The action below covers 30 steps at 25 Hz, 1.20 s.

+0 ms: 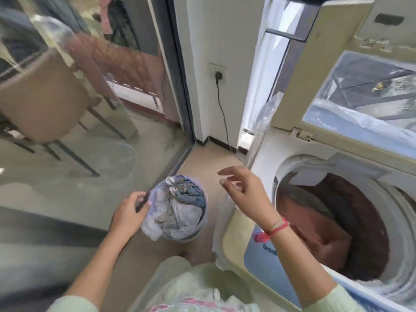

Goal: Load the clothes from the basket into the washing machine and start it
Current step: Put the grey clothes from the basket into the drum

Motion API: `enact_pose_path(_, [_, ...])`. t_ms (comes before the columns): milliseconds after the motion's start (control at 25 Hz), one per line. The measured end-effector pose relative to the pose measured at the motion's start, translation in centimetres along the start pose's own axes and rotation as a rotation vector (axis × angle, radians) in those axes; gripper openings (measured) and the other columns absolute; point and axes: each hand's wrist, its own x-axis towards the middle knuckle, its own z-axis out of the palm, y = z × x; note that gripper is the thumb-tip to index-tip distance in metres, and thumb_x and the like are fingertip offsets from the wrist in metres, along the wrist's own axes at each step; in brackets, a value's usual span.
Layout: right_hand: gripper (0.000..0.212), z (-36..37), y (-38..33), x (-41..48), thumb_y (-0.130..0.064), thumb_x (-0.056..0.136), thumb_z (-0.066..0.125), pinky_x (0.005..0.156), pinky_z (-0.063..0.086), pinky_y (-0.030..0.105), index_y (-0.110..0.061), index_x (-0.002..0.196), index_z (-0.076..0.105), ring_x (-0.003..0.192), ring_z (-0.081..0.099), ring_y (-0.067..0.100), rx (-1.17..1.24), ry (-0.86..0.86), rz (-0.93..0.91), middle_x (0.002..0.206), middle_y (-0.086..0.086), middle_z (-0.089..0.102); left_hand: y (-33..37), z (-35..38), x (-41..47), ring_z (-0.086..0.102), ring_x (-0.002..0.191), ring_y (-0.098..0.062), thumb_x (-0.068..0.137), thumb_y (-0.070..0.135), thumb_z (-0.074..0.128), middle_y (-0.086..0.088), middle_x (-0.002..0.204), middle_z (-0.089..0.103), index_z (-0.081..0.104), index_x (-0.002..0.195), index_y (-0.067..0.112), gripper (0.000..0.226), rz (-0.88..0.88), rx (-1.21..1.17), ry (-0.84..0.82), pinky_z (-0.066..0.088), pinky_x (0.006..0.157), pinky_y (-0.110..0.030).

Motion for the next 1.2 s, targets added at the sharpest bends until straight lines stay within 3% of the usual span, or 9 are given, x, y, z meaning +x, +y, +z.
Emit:
enact_pose_path(80, [0.019,4.9,-1.0,1.2,-0.02,0.09,0.06,0.077,0.038,0.005,-0.018,0.108,0.065,0.096,0.059,0.009,-0.033,-0.148,-0.021,0.106,-0.002,0.06,-3.1,-0.6,0.8,0.057,0.11,-0.025,0.087,0.019,0.063,-0.008,0.115,0.065,0.06,0.114,0.012,0.029,-0.064,0.007,-0.03,0.039,0.089,-0.032])
enact_pose_path(200, [0.023,12.4,-0.2,3.7,-0.019,0.087,0.061,0.085,0.042,0.022,-0.014,0.109,0.065,0.1,0.059,0.019,-0.087,-0.25,0.044,0.112,0.006,0.059,-7.1,0.2,4.1,0.057,0.109,-0.025,0.086,0.021,0.064,-0.008,0.114,0.064,0.061,0.114,0.013,0.029,-0.063,0.058,-0.131,0.039,0.089,-0.031])
enact_pose_path(520, [0.037,30.1,11.0,10.5,-0.021,0.088,0.058,0.1,0.038,0.031,-0.015,0.125,0.054,0.119,0.049,0.028,-0.211,-0.293,0.648,0.13,0.009,0.047,-18.1,7.5,18.8,0.043,0.12,-0.028,0.087,0.029,0.055,-0.006,0.128,0.047,0.042,0.132,0.023,0.048,0.037,0.358,-0.613,0.04,0.096,-0.038])
enact_pose_path(720, [0.058,35.6,22.2,14.3,-0.026,0.086,0.06,0.103,0.038,0.038,-0.016,0.138,0.037,0.125,0.043,0.029,-0.439,-0.261,0.692,0.138,0.008,0.04,-23.1,16.4,25.6,0.037,0.128,-0.025,0.089,0.032,0.052,-0.002,0.139,0.038,0.032,0.141,0.024,0.057,0.111,0.496,-0.694,0.037,0.1,-0.039])
enact_pose_path(880, [0.085,39.3,30.8,17.4,-0.042,0.084,0.062,0.113,0.025,0.044,-0.02,0.15,0.012,0.142,0.021,0.028,-0.672,-0.302,0.652,0.156,0.01,0.013,-25.0,23.5,28.1,0.036,0.13,-0.026,0.088,0.028,0.056,-0.003,0.141,0.037,0.033,0.141,0.021,0.059,0.132,0.373,-0.617,0.036,0.099,-0.043])
enact_pose_path(960, [0.079,41.2,34.0,18.6,-0.039,0.082,0.063,0.113,0.019,0.05,-0.022,0.146,0.021,0.142,0.019,0.029,-0.763,-0.345,0.61,0.156,0.011,0.014,-25.5,25.9,28.7,0.036,0.129,-0.026,0.088,0.027,0.057,-0.003,0.14,0.036,0.033,0.142,0.019,0.06,0.165,0.323,-0.576,0.037,0.1,-0.043])
enact_pose_path(1040, [0.054,43.0,35.9,19.0,-0.027,0.078,0.066,0.11,0.019,0.056,-0.021,0.126,0.043,0.137,0.03,0.03,-0.784,-0.27,0.498,0.147,0.01,0.035,-26.0,27.3,28.9,0.037,0.128,-0.026,0.088,0.028,0.057,-0.003,0.139,0.036,0.034,0.141,0.02,0.058,0.202,0.285,-0.558,0.037,0.1,-0.042])
enact_pose_path(1120, [0.029,42.8,36.2,18.6,-0.014,0.075,0.065,0.102,0.031,0.055,-0.014,0.1,0.051,0.119,0.049,0.033,-0.634,-0.109,0.413,0.117,0.01,0.058,-25.9,27.7,28.7,0.038,0.128,-0.026,0.088,0.027,0.058,-0.004,0.138,0.037,0.036,0.14,0.018,0.057,0.205,0.256,-0.553,0.038,0.1,-0.042])
enact_pose_path(1200, [0.021,40.5,35.2,17.6,-0.001,0.072,0.058,0.082,0.042,0.042,-0.008,0.091,0.052,0.093,0.054,0.033,-0.37,0.073,0.431,0.094,0.011,0.06,-25.0,26.9,28.2,0.038,0.128,-0.027,0.088,0.026,0.058,-0.006,0.138,0.038,0.036,0.14,0.017,0.057,0.19,0.234,-0.545,0.038,0.1,-0.043])
